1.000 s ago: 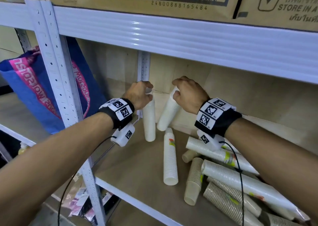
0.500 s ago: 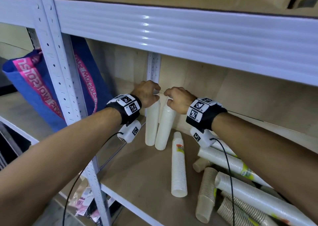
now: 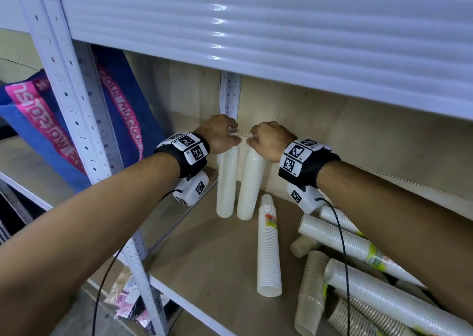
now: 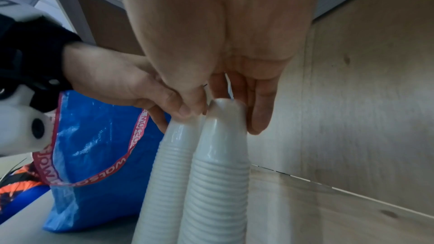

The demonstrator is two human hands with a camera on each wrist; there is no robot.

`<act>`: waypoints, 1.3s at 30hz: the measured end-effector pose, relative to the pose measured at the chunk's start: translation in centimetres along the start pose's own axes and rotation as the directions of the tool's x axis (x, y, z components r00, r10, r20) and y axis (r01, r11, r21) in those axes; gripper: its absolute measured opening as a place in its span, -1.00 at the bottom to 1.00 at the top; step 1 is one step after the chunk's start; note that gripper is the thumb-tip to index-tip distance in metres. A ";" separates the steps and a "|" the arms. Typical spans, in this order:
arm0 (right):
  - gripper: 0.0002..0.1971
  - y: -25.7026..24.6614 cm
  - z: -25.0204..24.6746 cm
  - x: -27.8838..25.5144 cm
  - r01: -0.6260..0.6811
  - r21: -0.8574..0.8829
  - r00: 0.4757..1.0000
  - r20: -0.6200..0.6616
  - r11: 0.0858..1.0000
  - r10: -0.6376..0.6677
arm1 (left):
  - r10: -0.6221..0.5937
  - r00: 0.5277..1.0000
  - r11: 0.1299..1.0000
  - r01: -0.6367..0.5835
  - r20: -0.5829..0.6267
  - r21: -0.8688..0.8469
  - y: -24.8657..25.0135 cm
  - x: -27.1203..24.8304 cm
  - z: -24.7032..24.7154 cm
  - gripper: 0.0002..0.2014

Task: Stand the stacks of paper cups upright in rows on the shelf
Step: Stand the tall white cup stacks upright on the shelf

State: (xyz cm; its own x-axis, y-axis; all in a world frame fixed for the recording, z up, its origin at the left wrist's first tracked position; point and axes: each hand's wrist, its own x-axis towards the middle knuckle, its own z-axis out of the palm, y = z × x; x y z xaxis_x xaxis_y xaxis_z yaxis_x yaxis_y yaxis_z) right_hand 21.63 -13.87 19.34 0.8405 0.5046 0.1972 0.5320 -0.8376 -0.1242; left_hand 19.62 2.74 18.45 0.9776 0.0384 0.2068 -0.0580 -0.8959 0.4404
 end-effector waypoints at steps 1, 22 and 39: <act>-0.74 0.0 -0.1 -0.1 -0.003 0.011 1.000 0.012 1.000 0.003 | 0.005 1.000 1.000 -0.005 0.015 0.006 0.1 -0.1 -0.1 -0.61; -0.63 -0.4 -1.2 -0.6 -0.022 0.183 0.998 0.066 0.983 0.010 | 0.025 1.000 0.996 -0.025 -0.003 -0.080 -0.4 0.9 0.3 -0.61; -0.61 0.0 -0.8 0.3 -0.079 0.201 0.997 0.041 0.976 0.072 | 0.039 0.999 0.995 -0.041 -0.024 -0.092 -0.3 0.9 0.7 -0.59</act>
State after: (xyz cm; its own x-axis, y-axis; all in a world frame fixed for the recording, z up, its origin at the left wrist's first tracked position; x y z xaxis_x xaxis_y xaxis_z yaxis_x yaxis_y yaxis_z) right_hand 21.75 -13.89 20.15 0.8800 0.4513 0.1480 0.4740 -0.8155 -0.3321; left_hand 20.62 2.72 17.85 0.9695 0.0144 0.2446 -0.1161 -0.8521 0.5104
